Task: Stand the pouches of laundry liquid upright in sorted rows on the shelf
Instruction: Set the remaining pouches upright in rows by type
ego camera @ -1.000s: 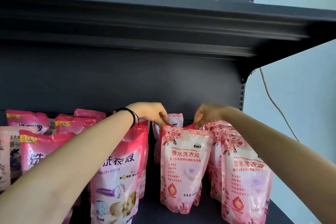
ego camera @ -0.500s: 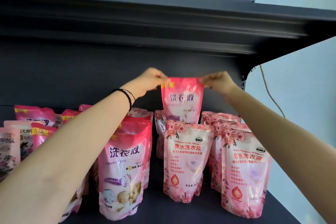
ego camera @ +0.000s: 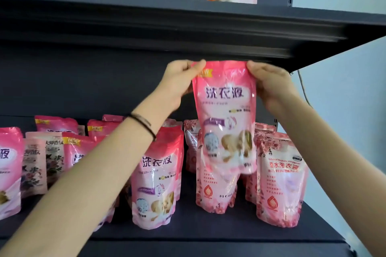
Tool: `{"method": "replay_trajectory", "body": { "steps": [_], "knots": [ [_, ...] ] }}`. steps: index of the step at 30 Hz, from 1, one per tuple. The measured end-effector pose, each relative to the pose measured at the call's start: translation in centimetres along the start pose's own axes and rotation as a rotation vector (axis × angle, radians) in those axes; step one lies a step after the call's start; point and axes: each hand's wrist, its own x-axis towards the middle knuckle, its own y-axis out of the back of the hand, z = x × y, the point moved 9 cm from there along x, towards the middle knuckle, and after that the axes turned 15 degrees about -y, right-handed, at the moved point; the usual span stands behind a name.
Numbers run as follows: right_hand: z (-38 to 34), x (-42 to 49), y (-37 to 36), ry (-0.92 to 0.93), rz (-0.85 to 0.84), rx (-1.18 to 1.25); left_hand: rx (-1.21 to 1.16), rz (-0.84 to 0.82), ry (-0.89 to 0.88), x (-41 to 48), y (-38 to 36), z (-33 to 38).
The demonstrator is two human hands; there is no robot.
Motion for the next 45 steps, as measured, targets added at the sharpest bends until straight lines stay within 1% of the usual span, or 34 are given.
{"method": "replay_trajectory", "body": {
  "steps": [4, 7, 10, 14, 16, 18, 22, 25, 27, 29, 31, 33, 34, 35, 37, 40, 43, 45],
  "knots": [
    [5.2, -4.9, 1.2, -0.105, -0.02, -0.014, 0.047, -0.002, 0.028, -6.2, 0.6, -1.6],
    [8.6, -6.9, 2.2, -0.137, 0.022, 0.0, 0.073, 0.012, 0.042, -9.6, 0.6, -3.3],
    [11.5, -7.6, 2.9, -0.171, 0.074, 0.033, 0.106, 0.029, 0.047, -11.7, 0.7, -5.2],
    [14.2, -7.8, 3.5, -0.204, 0.081, -0.005, 0.196, -0.036, 0.092, -12.9, 0.5, -7.5],
    [14.5, -7.6, 3.6, -0.209, 0.078, -0.022, 0.228, -0.044, 0.085, -12.9, 0.5, -7.9],
    [14.2, -7.2, 3.6, -0.203, 0.07, -0.088, 0.261, -0.057, 0.063, -12.7, 0.4, -7.8],
    [12.6, -5.5, 3.5, -0.19, -0.005, -0.316, 0.27, -0.135, 0.032, -11.2, 0.1, -7.0],
    [9.7, -3.1, 3.8, -0.11, 0.001, -0.486, 0.222, -0.161, 0.017, -8.1, -0.2, -5.5],
    [7.7, -1.2, 3.1, -0.002, -0.003, -0.75, 0.227, -0.248, 0.017, -5.7, -1.2, -4.7],
    [6.9, 0.4, 1.4, 0.053, -0.101, -1.038, 0.365, -0.431, -0.001, -3.5, -2.7, -4.8],
    [8.0, 1.6, 0.1, -0.005, -0.255, -1.257, 0.59, -0.665, 0.016, -2.3, -3.7, -6.6],
    [10.0, 2.2, -0.5, -0.101, -0.395, -1.444, 0.725, -0.878, 0.116, -2.6, -3.9, -9.3],
    [10.8, 2.6, -0.5, -0.132, -0.431, -1.512, 0.753, -0.94, 0.164, -2.8, -3.9, -10.4],
    [11.4, 3.0, -0.5, -0.15, -0.442, -1.545, 0.758, -0.963, 0.191, -3.0, -3.8, -11.2],
    [11.9, 3.8, -0.6, -0.162, -0.442, -1.546, 0.745, -0.935, 0.174, -2.5, -3.7, -12.1],
    [12.1, 5.4, -1.2, -0.141, -0.404, -1.516, 0.739, -0.839, 0.16, -1.2, -2.8, -13.2],
    [11.0, 8.2, -1.5, -0.092, -0.246, -1.452, 0.754, -0.666, 0.138, 1.3, -1.5, -13.6],
    [10.6, 10.1, -1.9, -0.079, -0.181, -1.443, 0.786, -0.576, 0.108, 3.0, -0.9, -13.5]
  ]
}}
